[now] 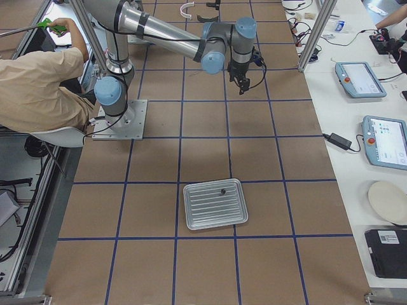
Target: Place bearing gear from tray to pile
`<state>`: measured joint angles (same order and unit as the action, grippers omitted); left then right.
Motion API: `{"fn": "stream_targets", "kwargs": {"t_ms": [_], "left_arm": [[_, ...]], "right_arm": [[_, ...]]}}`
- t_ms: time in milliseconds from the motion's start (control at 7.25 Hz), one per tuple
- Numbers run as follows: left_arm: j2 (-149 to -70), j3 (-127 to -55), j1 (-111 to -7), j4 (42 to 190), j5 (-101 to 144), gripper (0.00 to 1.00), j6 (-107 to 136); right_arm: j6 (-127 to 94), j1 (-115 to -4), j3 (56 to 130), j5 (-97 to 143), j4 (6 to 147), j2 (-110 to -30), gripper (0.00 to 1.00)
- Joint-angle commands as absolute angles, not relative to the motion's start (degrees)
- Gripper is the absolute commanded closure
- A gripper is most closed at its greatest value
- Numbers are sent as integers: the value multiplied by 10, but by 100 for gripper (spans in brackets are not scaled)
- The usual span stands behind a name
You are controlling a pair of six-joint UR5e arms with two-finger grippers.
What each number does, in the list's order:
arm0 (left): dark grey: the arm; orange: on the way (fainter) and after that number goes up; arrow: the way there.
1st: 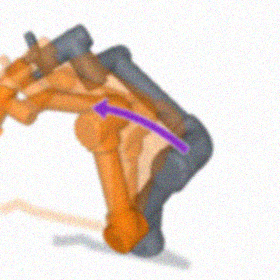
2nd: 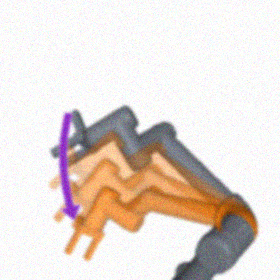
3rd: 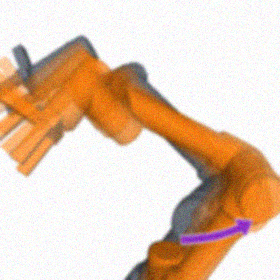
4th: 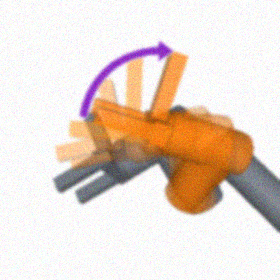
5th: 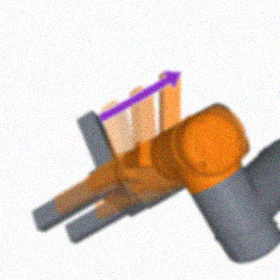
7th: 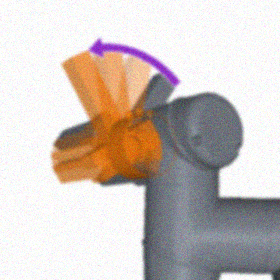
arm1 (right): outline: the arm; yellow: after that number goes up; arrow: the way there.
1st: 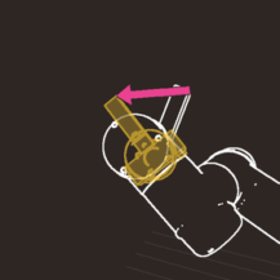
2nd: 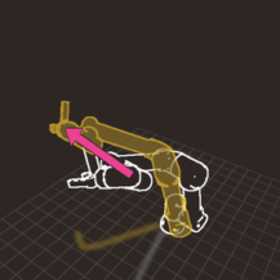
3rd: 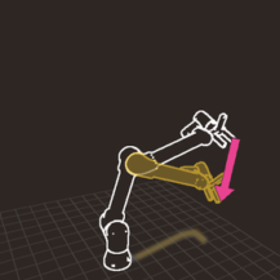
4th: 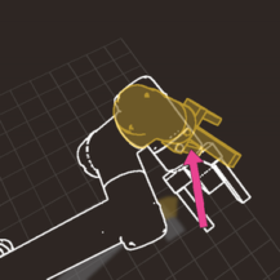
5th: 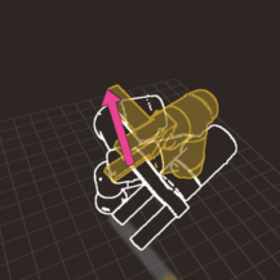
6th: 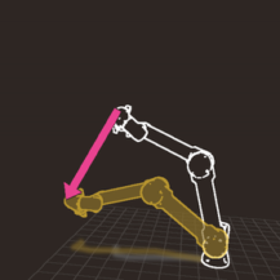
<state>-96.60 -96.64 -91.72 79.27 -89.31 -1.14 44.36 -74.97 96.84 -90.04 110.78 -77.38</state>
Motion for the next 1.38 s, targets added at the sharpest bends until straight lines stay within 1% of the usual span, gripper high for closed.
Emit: {"fn": "stream_targets", "kwargs": {"t_ms": [0,138,276,414,552,828,1103,1241], "left_arm": [[-996,-970,-945,774,-889,0,108],[-1006,-972,-963,773,-892,0,112],[-1021,-973,-977,753,-892,0,112],[-1038,-973,-981,739,-891,0,115],[-1054,-973,-987,736,-890,0,130],[-1086,-974,-1015,722,-891,0,153],[-1119,-1001,-1033,658,-889,0,219],[-1128,-1029,-1041,624,-890,0,230]], "right_arm": [[679,-611,968,-902,1114,-764,0],[751,-564,964,-903,1132,-739,0],[825,-518,964,-904,1203,-704,0],[795,-478,965,-898,1257,-670,0],[726,-451,963,-897,1262,-646,0],[608,-448,949,-904,1263,-621,0],[599,-440,916,-913,1260,-585,0],[592,-430,913,-914,1256,-579,0]]}}
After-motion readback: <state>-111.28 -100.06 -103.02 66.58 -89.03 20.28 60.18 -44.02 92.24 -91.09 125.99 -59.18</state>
